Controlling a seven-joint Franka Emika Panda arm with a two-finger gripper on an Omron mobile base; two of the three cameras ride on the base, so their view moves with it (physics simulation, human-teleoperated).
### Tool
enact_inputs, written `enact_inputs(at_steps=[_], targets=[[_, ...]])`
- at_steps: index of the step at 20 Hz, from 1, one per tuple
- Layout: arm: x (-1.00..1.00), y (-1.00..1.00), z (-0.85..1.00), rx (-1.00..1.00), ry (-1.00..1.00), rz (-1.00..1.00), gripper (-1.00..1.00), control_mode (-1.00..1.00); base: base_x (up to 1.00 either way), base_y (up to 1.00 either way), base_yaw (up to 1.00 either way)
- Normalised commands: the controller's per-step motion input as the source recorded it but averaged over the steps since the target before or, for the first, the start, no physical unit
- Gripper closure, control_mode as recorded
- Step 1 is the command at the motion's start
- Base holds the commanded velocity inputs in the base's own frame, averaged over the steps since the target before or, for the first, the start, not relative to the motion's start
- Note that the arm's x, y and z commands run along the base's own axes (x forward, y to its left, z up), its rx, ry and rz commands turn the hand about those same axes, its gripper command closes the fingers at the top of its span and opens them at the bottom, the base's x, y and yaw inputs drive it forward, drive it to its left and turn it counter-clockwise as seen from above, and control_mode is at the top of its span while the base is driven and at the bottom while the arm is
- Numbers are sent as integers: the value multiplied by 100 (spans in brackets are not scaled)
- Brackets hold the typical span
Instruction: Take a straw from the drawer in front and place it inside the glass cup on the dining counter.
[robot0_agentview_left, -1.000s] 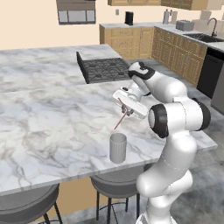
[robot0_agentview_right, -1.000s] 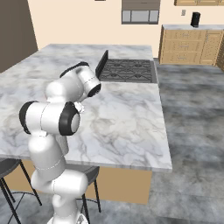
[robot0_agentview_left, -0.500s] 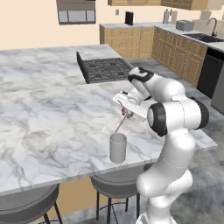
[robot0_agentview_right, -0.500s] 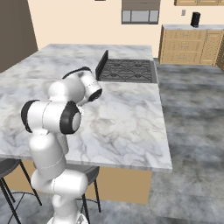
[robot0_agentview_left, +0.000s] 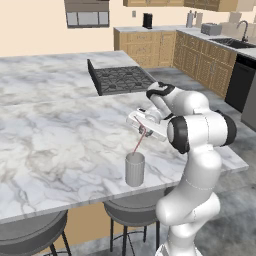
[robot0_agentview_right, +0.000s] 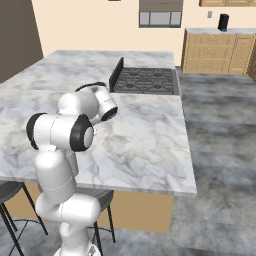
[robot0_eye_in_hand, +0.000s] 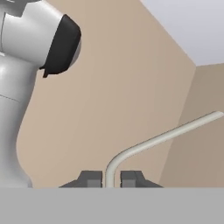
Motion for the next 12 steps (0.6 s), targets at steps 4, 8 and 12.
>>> enact_inputs(at_steps=[4,8,12], targets=[[0,0,0,0,4,0,100,-100,0,0,0],[0,0,0,-2,4,-1,100,-100,0,0,0],[0,-2,0,-4,3,-2,100,-100,0,0,0]])
